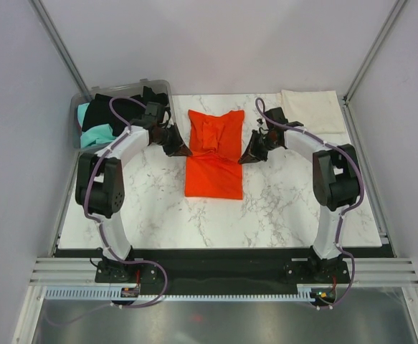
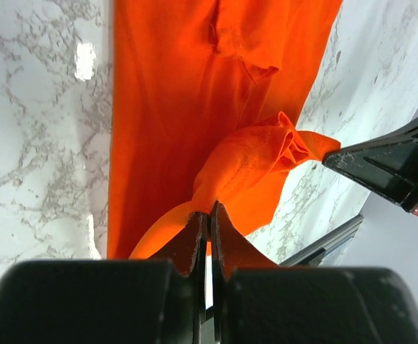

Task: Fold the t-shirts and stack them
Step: Fold the tshirt

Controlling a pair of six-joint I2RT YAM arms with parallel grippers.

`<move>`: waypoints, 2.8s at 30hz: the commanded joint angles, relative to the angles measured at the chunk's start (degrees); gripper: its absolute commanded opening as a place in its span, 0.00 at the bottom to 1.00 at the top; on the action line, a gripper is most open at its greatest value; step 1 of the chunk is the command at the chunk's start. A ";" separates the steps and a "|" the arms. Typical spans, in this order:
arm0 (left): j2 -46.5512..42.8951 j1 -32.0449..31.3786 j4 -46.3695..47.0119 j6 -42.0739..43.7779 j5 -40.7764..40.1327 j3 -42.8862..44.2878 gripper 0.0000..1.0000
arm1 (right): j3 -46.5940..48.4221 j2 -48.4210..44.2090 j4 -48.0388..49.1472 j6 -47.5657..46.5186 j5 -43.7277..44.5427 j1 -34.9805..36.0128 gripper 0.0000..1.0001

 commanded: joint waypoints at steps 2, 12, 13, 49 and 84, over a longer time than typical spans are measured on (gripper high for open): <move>2.73 0.71 1.16 2.96 2.59 4.02 0.02 | 4.72 1.70 -1.03 -1.58 -2.17 -0.81 0.00; 7.74 1.67 1.24 3.40 3.47 7.80 0.02 | 7.98 5.66 -1.56 -2.46 -4.11 -1.95 0.00; 7.92 1.76 1.24 3.49 3.47 7.89 0.02 | 8.24 5.93 -1.64 -2.54 -4.28 -2.04 0.00; 3.43 -6.94 6.51 10.60 0.84 -3.18 0.42 | 6.66 4.33 -2.26 0.09 30.78 15.54 0.40; 20.94 -2.54 -3.24 16.14 -7.17 35.76 0.49 | 53.50 29.93 -10.96 -6.59 26.22 5.70 0.42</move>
